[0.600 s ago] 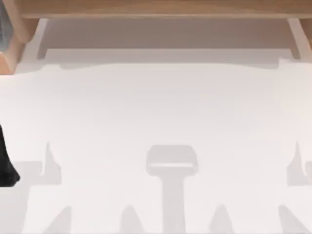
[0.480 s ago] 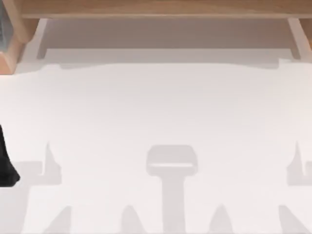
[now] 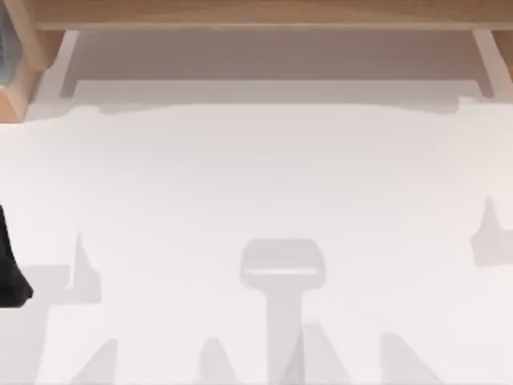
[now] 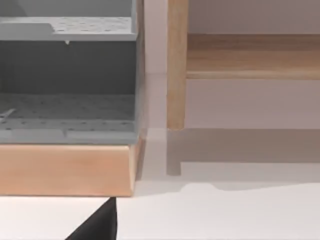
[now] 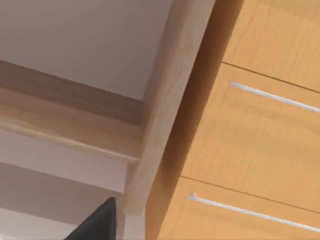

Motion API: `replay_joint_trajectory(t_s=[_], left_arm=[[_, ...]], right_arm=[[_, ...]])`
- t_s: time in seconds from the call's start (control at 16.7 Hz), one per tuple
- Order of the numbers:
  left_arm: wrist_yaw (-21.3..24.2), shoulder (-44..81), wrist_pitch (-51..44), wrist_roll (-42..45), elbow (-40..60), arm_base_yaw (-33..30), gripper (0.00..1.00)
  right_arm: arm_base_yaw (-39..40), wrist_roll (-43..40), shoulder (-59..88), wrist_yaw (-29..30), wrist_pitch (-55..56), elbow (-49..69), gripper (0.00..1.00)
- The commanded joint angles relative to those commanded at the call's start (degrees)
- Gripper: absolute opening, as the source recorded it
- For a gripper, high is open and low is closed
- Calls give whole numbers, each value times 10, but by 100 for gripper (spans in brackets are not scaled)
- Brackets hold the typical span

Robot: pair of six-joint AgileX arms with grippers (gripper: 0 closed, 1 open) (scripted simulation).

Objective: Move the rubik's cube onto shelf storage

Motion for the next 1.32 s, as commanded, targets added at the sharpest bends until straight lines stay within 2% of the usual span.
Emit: replay_joint_trajectory(t_s=[0.84, 1.08, 1.32], left_arm=[[0, 0, 0, 0, 0, 0, 100], [0, 0, 0, 0, 0, 0, 100], [0, 0, 0, 0, 0, 0, 100]], right_arm=[[-159, -563, 859, -160, 424, 385, 100], [-192, -672, 1028, -189, 510, 463, 100], [-208, -723, 1102, -202, 551, 500, 100]])
